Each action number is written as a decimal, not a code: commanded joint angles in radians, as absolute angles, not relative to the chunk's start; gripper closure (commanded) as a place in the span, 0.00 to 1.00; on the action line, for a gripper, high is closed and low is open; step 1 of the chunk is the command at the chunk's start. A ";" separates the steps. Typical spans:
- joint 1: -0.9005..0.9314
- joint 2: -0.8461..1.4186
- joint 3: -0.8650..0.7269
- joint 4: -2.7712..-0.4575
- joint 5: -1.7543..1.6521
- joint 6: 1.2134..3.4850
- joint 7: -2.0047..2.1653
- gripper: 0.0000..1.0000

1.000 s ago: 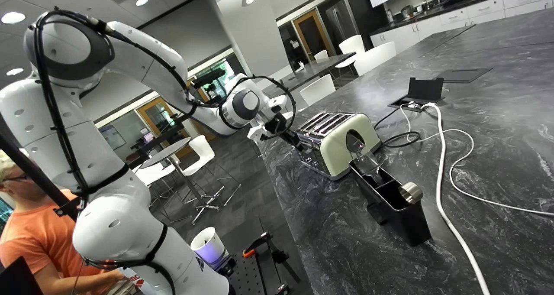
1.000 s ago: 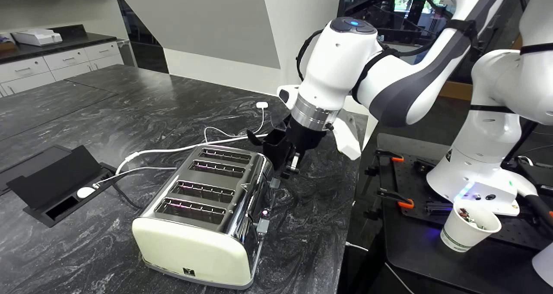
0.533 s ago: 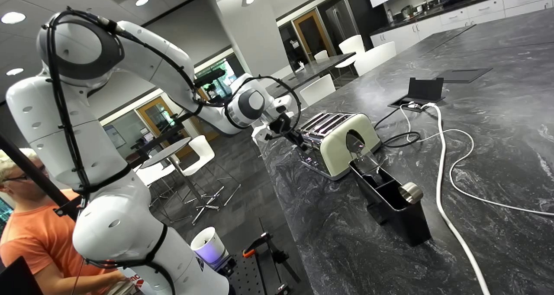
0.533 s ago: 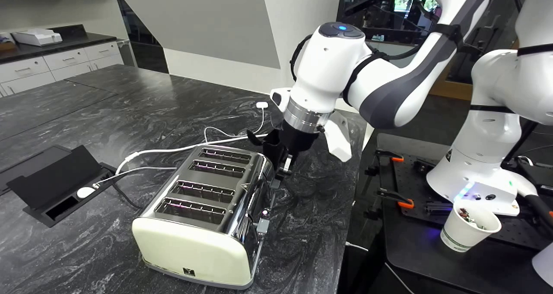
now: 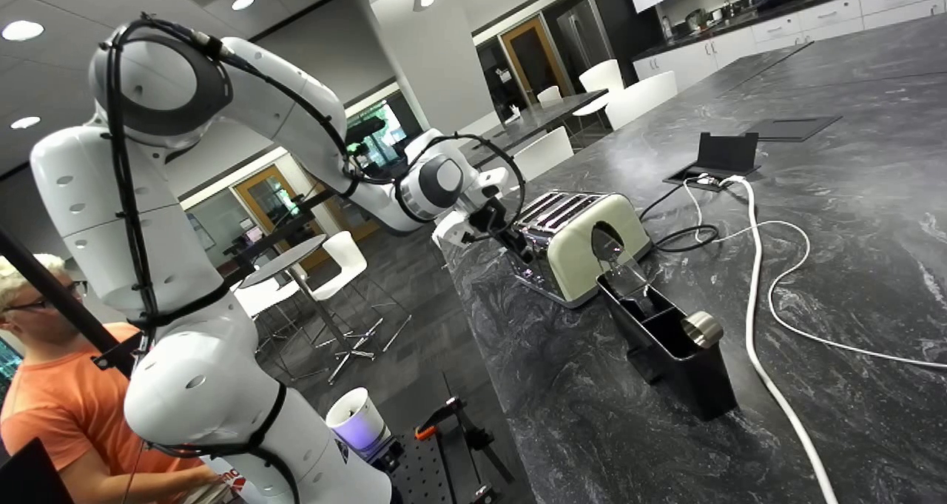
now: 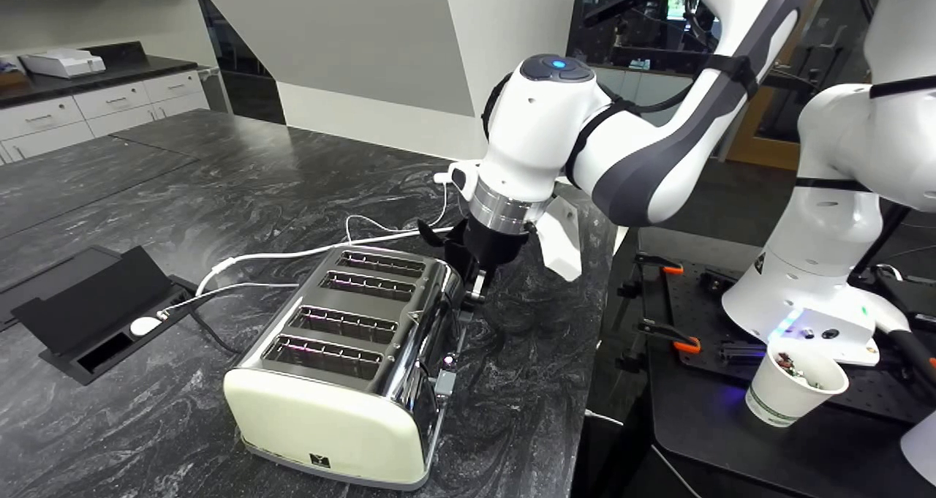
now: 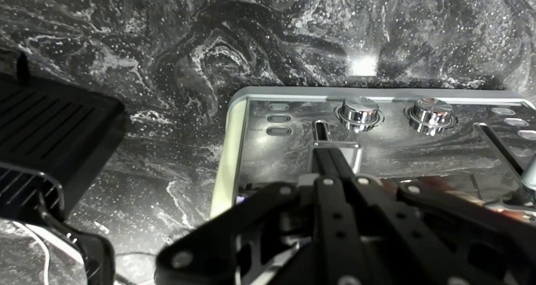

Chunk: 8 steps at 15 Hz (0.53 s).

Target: Push down the right toaster lever

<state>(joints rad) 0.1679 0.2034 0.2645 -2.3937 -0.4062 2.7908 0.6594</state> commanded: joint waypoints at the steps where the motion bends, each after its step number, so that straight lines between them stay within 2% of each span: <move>1: 0.180 0.239 0.247 -2.365 -0.442 2.811 0.691 1.00; 8: 0.185 0.280 0.249 -2.347 -0.439 2.799 0.689 1.00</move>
